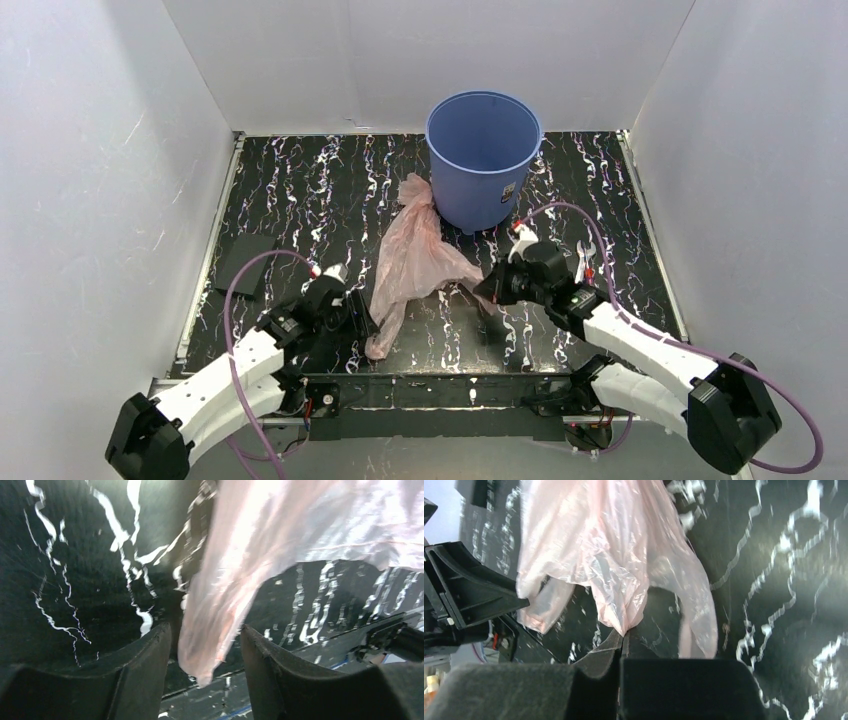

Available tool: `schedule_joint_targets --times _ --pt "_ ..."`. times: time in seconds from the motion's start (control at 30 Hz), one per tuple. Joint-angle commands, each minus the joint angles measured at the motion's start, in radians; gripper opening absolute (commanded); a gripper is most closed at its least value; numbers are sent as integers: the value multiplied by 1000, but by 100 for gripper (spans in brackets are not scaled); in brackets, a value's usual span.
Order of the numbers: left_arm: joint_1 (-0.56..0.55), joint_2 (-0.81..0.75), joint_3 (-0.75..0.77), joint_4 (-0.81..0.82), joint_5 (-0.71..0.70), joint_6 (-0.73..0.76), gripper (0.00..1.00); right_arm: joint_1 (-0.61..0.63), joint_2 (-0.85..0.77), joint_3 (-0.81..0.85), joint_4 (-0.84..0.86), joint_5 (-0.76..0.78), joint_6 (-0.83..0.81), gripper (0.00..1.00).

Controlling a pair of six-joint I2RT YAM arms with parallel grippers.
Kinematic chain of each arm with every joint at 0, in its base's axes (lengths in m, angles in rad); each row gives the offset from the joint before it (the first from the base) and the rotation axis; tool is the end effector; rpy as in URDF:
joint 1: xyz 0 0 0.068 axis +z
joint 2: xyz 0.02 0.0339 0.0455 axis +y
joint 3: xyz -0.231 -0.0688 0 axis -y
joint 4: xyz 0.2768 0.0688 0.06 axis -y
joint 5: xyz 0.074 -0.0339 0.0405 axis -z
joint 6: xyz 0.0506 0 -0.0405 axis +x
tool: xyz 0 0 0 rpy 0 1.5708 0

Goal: Put the trash bags into the trash bin
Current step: Unfold the trash bag at the center of the board.

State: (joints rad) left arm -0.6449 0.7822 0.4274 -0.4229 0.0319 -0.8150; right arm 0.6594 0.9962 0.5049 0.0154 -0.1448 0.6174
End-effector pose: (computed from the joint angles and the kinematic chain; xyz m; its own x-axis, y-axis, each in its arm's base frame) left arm 0.1791 -0.1367 0.1490 -0.8350 -0.2821 -0.4724 0.0165 0.8454 -0.5339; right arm 0.2145 0.1755 0.1729 -0.7049 0.1784 -0.6865 -0.3673 0.7361 0.5685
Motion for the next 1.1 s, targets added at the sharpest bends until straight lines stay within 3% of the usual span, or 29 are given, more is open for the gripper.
schedule_joint_targets --times 0.0,0.3,0.53,0.77,0.97,1.07 --pt "-10 -65 -166 160 97 -99 55 4 -64 -96 -63 -6 87 1" --pt "-20 -217 -336 390 208 -175 56 4 -123 -200 -30 -26 142 1" --pt "-33 -175 -329 409 301 -177 44 3 -76 -238 99 -101 218 1" --pt "-42 -154 -298 456 411 -174 48 -7 -3 -167 36 -47 199 1" --pt "-47 -232 -286 464 403 -193 35 -27 89 -128 66 -84 197 1" --pt "-47 -284 -290 464 389 -208 34 -32 125 -123 93 -121 206 1"
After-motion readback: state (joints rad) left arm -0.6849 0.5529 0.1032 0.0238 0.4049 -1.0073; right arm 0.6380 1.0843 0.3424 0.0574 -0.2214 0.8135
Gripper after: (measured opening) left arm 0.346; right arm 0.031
